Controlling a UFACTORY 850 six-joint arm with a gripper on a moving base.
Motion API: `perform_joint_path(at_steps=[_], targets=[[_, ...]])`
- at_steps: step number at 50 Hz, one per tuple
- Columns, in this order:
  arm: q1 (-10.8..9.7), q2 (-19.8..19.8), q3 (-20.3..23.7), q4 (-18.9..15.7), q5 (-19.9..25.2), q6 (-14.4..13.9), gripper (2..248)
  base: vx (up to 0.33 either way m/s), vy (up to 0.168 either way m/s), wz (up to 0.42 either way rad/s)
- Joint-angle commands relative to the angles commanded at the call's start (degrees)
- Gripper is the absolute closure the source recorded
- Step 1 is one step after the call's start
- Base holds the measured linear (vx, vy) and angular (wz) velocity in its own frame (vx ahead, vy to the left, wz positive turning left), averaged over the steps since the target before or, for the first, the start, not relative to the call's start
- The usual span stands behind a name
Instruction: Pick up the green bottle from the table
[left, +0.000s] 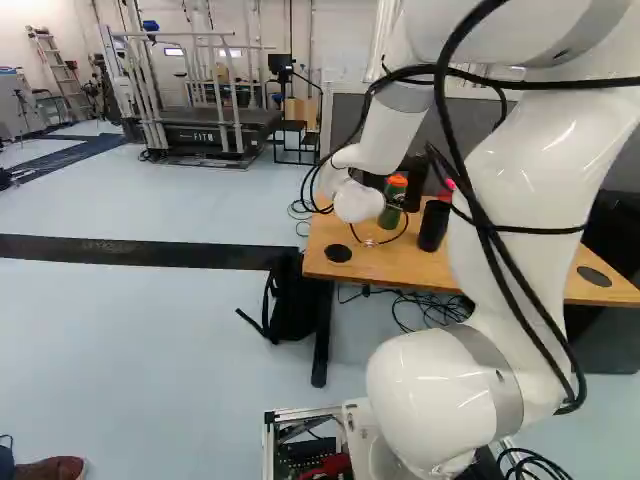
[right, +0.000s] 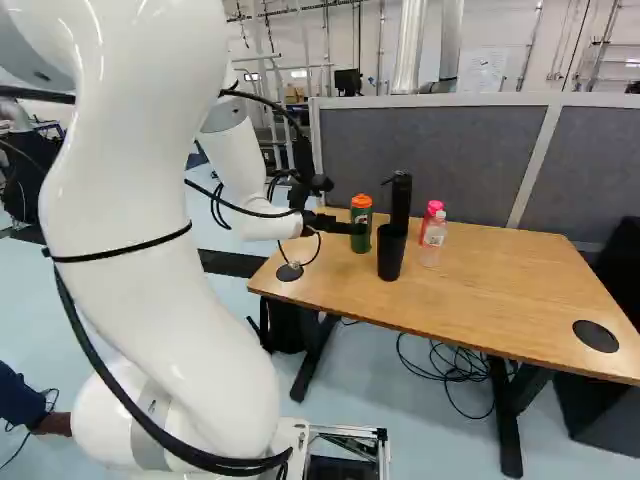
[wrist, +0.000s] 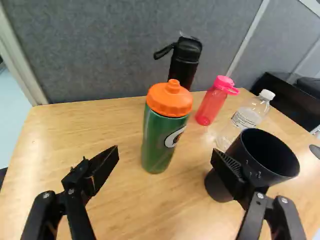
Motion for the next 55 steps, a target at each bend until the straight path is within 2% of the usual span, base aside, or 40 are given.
perform_joint_path(at_steps=[19,33,42,43,47,48,52,53,55], targets=[[-0.39,-4.86,-5.97,0.78,0.06,-0.20,3,0.000,0.000,0.000],[-2.09,-8.43,-10.52,0.78,0.06,-0.20,3,0.000,0.000,0.000],[-2.90,-9.46,-11.87,0.78,0.06,-0.20,3,0.000,0.000,0.000],[-2.93,-9.50,-11.92,0.78,0.06,-0.20,17,0.000,0.000,0.000],[-2.99,-9.58,-12.03,0.78,0.06,-0.20,17,0.000,0.000,0.000],[-3.00,-9.59,-12.04,0.78,0.06,-0.20,54,0.000,0.000,0.000],[-3.02,-9.62,-12.08,0.78,0.06,-0.20,54,0.000,0.000,0.000],[-3.02,-9.62,-12.08,0.78,0.06,-0.20,92,0.000,0.000,0.000],[-3.02,-9.62,-12.08,0.78,0.06,-0.20,92,0.000,0.000,0.000]])
